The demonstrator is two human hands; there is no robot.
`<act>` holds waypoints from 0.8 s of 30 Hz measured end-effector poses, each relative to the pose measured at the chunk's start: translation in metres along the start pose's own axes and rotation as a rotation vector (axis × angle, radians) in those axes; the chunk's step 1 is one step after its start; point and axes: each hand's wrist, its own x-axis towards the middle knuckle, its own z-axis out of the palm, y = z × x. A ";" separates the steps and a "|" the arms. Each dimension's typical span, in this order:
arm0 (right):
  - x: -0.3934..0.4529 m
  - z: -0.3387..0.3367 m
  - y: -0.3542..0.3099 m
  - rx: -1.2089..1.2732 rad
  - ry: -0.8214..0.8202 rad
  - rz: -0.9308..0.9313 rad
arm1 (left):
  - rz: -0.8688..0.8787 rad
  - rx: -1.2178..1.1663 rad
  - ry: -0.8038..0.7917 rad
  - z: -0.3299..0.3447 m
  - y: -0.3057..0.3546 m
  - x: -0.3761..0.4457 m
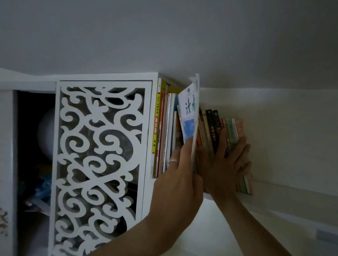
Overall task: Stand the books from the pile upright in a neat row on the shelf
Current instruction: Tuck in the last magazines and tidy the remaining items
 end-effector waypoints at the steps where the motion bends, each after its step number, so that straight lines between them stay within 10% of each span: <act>1: 0.003 -0.008 -0.005 0.107 -0.030 0.060 | 0.019 0.012 -0.003 0.001 0.000 0.002; 7: 0.002 -0.103 -0.046 1.048 -0.153 0.128 | 0.043 0.026 -0.075 0.027 -0.004 0.006; 12: 0.009 -0.096 -0.043 0.601 -0.229 0.019 | 0.075 -0.074 -0.304 0.037 -0.015 0.005; 20: 0.022 -0.094 -0.007 0.799 -0.131 0.211 | -0.160 -0.214 -0.038 0.014 -0.053 0.034; 24: 0.023 -0.086 -0.001 0.958 -0.241 0.281 | -0.397 -0.566 -0.233 -0.005 -0.064 0.049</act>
